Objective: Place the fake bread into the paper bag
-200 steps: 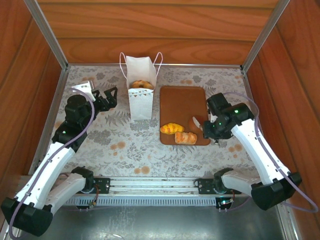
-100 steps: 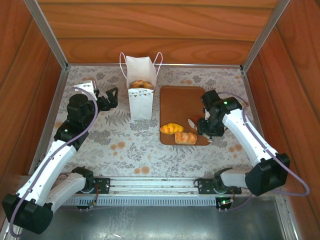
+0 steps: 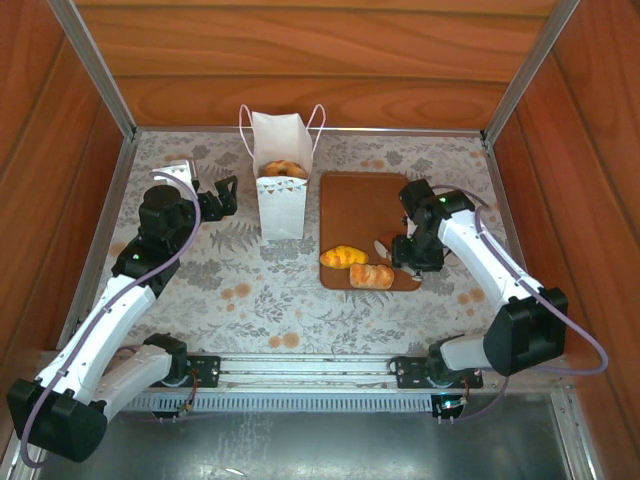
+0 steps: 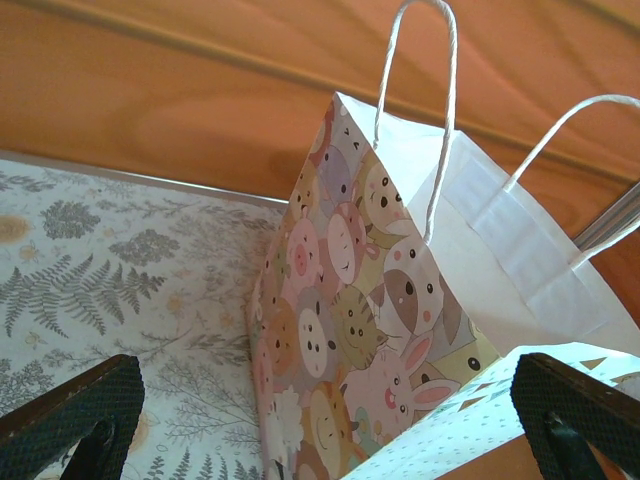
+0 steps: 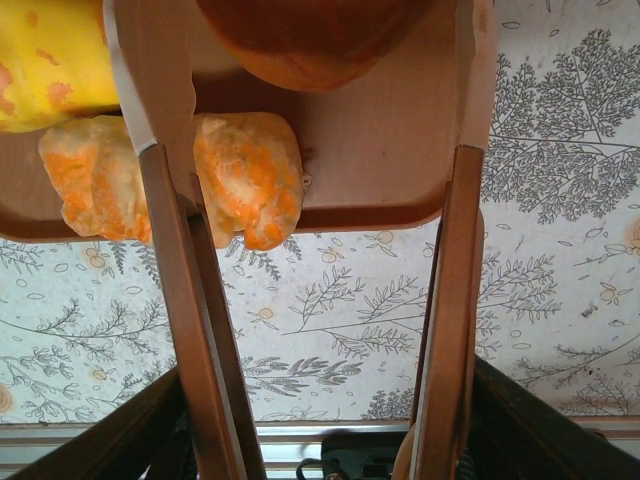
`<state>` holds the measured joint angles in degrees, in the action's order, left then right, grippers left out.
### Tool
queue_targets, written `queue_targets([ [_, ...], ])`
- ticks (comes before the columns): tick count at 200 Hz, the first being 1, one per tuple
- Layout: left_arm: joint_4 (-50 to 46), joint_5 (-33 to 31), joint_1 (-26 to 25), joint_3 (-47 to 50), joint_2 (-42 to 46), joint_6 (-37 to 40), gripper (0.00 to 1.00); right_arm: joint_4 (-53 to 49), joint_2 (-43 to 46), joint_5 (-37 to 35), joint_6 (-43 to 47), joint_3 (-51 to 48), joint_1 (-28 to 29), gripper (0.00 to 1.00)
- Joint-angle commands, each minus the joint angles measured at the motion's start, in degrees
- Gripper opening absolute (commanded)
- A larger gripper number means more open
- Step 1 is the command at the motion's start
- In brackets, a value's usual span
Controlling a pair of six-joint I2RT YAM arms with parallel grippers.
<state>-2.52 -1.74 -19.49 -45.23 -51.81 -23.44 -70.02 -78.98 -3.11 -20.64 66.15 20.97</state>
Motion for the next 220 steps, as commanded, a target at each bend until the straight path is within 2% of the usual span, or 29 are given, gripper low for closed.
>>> queue_targets([
  [1, 1.5, -0.9, 0.3, -0.6, -0.1, 1.3, 1.00, 0.9, -0.8, 1.3, 1.0, -0.4, -0.6, 0.65],
  [116, 1.5, -0.8, 0.3, -0.5, 0.8, -0.3, 1.00, -3.2, 0.8, 0.2, 1.9, 1.4, -0.8, 0.52],
  [173, -0.6, -0.4, 0.3, -2.2, 2.5, -6.1, 1.00, -8.1, 6.5, -1.7, 3.7, 8.8, -0.8, 0.50],
  [220, -5.3, 1.1, 0.3, -6.2, 2.3, -11.5, 1.00, -7.9, 13.0, 0.4, 5.7, 18.0, -0.7, 0.48],
])
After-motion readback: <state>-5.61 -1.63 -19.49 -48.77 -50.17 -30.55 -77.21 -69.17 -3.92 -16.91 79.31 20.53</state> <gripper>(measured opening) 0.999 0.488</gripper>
